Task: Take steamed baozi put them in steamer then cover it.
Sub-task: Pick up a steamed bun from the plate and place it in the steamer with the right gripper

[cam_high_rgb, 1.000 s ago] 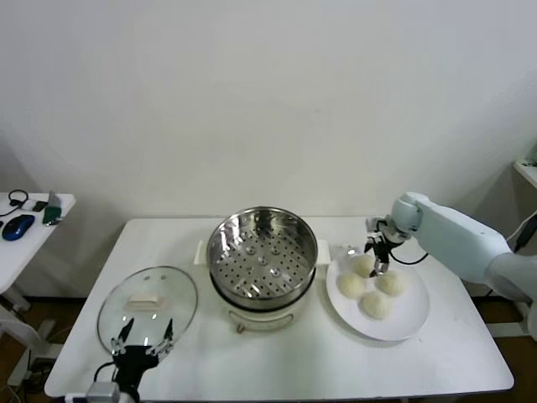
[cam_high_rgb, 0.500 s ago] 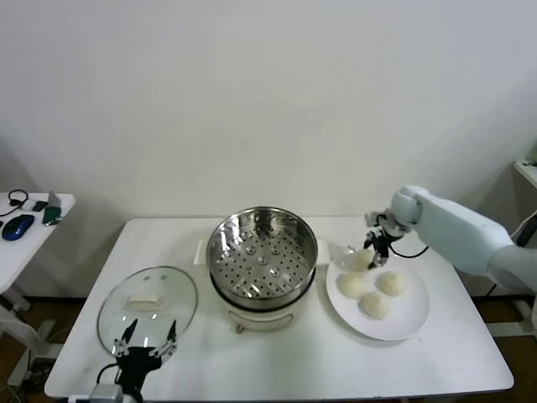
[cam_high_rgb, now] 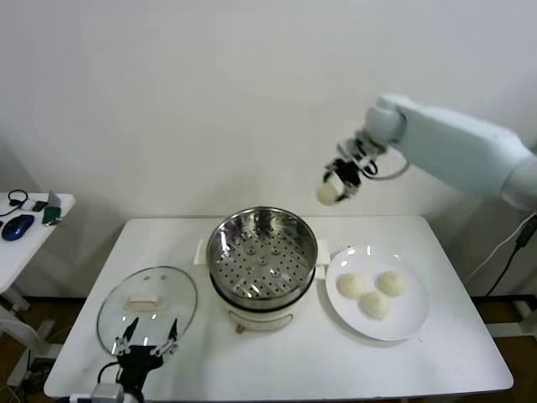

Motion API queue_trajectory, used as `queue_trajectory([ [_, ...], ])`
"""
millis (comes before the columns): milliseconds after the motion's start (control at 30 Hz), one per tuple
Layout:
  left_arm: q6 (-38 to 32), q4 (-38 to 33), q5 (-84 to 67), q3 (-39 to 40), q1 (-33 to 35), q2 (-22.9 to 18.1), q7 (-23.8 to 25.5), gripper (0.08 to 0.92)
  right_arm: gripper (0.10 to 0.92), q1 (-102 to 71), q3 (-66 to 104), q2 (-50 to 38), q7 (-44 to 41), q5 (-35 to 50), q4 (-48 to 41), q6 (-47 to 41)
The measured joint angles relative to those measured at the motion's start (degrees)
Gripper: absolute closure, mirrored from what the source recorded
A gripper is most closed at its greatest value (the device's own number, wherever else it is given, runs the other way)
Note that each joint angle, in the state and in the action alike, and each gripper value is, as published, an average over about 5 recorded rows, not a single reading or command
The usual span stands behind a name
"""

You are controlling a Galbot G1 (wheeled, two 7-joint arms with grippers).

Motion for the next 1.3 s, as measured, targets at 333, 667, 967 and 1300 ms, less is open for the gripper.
queue_trajectory([
  [333,-0.1,-0.5,0.2,0.2,-0.3,-0.2,0.0,0.177,0.372,-4.0,-1.3,6.2,3.9,-10.2,-0.3,10.0],
  [667,-0.8,0.4,0.7,0.8,-0.2,-0.2,-0.1,0.177,0.372,-13.5,1.3,10.0,6.9,-20.1,-7.6,15.7],
  [967,-1.3,1.0,1.1,0.8,-0.3,-0.2,-0.2,0.177,0.37,-18.6,3.8,13.2,9.1,-23.9,-14.5,18.9],
  [1300,-1.5,0.8,1.7,1.0,-0.1,-0.5,-0.3,0.177,0.212,-17.6,4.3,13.5,9.1,-20.5,-16.4,21.1],
])
